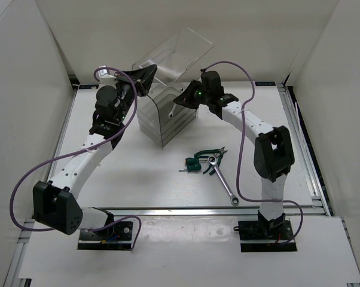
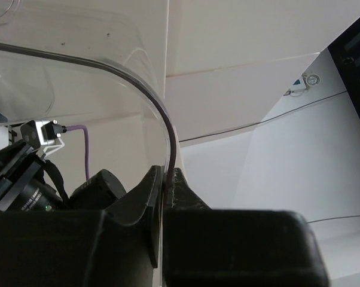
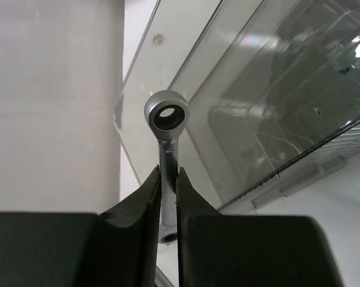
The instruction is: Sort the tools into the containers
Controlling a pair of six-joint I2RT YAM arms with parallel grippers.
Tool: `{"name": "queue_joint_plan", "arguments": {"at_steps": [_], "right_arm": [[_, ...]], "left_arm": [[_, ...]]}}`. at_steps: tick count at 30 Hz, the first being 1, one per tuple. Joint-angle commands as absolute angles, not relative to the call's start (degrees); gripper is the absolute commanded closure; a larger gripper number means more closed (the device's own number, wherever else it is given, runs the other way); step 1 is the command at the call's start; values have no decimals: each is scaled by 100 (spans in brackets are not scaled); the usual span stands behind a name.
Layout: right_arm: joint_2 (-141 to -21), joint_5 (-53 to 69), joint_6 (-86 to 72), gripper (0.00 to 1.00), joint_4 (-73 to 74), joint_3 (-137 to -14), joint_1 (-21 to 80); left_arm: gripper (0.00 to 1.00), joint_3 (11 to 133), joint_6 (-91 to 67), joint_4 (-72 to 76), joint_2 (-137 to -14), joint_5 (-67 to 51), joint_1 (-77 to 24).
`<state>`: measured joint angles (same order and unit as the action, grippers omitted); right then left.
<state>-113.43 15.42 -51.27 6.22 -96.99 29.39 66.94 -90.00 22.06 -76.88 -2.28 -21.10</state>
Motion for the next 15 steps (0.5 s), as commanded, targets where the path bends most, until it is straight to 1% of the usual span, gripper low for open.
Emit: {"name": "queue_joint_plan", "arguments": {"at_steps": [1,3,6,7,8,9,12,13,14,15], "right_arm": [[-11531,1240,-5835,100,70,-10124,2883],[-11654,1055,-5976,100,175,-10160,2918],[-11777,687,-6012,86,771,-10440,2953],[-11777,616,-5942,83,913,-10441,2953],[-11760,563,-5889,80,914,-10424,2988],[-11760,597,-5802,75,862,-10346,3023],[-11742,738,-5608,65,808,-10371,2988],[-11725,782,-5416,58,948,-10476,2988],[-11707,808,-5310,57,984,-10511,2988],[-11672,826,-5239,53,1019,-10555,2953]], "left_arm": [[90,6768,-9545,2101,-7734,-299,-2267],[90,6768,-9562,2109,-7734,-299,-2285],[90,6785,-9597,2127,-7734,-264,-2303],[90,6768,-9606,2118,-7734,-272,-2294],[90,6776,-9615,2127,-7734,-246,-2311],[90,6768,-9633,2118,-7717,-246,-2303],[90,6759,-9650,2144,-7734,-229,-2294],[90,6724,-9685,2153,-7734,-246,-2303],[90,6715,-9712,2162,-7734,-246,-2303],[90,6680,-9712,2180,-7734,-246,-2303]]}}
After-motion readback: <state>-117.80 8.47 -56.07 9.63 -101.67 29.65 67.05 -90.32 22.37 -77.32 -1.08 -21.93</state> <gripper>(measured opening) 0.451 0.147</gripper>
